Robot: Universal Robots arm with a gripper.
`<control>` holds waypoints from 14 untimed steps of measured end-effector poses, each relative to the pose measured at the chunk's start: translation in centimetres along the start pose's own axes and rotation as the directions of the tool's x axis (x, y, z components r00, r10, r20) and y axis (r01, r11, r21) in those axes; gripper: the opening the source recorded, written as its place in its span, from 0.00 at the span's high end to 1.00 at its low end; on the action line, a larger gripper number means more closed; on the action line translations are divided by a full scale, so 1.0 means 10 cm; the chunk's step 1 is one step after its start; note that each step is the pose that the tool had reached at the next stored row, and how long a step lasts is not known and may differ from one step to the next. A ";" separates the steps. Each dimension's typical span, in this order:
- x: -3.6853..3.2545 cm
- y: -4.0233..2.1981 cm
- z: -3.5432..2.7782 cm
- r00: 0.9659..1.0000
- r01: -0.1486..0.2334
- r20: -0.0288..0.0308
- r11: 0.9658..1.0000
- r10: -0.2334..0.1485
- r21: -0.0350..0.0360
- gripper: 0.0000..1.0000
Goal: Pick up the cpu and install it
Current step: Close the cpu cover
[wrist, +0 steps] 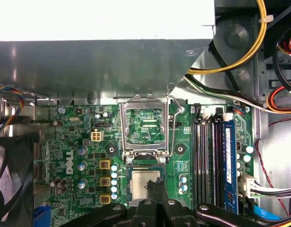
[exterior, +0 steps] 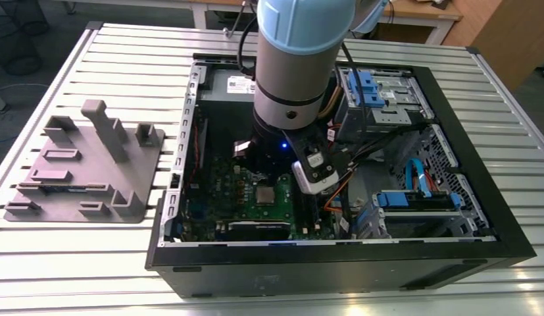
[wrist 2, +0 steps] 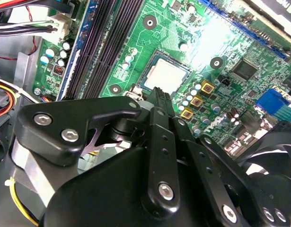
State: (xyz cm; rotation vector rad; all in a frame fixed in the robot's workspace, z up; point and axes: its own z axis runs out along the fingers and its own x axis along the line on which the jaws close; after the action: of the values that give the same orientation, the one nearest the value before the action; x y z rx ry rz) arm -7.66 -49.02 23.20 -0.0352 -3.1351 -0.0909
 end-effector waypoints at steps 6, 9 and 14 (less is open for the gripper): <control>-0.021 0.033 0.009 1.000 0.000 0.000 1.000 0.000 0.000 0.89; -0.056 0.044 0.015 1.000 0.000 0.000 1.000 0.000 0.000 0.89; -0.116 0.075 0.028 1.000 0.000 0.000 1.000 0.000 0.000 0.89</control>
State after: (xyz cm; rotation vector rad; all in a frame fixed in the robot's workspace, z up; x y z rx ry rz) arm -6.49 -48.29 22.96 -0.0346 -3.1351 -0.0910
